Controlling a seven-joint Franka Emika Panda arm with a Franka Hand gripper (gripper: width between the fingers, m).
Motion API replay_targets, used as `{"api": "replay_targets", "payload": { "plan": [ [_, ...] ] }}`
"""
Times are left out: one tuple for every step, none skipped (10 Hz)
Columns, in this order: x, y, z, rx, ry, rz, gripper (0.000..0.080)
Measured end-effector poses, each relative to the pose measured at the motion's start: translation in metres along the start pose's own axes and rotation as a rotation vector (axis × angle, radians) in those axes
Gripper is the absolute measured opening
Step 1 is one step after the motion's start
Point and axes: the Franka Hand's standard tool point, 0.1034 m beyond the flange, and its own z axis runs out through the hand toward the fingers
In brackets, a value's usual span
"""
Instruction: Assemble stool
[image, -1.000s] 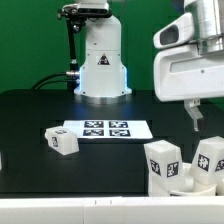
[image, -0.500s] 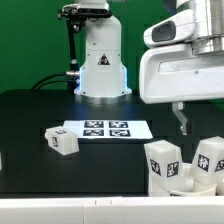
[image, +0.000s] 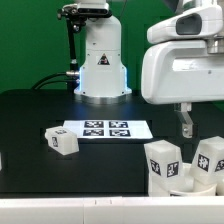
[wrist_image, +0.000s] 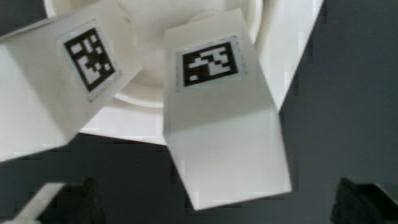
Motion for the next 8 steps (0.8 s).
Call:
{"api": "replay_targets", "payload": {
  "plan": [
    [-0.002, -0.001, 0.001, 0.004, -0.013, 0.033, 0.0648],
    [-0.006, -0.002, 0.006, 0.006, -0.038, 0.069, 0.0648],
    [-0.009, -0.001, 0.011, 0.002, -0.044, 0.079, 0.0648],
    [-0.011, -0.002, 0.016, 0.0, -0.049, 0.095, 0.0648],
    [-0.014, -0.008, 0.022, -0.003, -0.053, 0.126, 0.0648],
    [-0.016, -0.017, 0.029, -0.002, -0.061, 0.15, 0.0648],
    [-0.016, -0.022, 0.032, -0.008, -0.064, 0.18, 0.0648],
    [-0.017, -0.023, 0.032, -0.011, -0.065, 0.193, 0.0648]
  ]
}}
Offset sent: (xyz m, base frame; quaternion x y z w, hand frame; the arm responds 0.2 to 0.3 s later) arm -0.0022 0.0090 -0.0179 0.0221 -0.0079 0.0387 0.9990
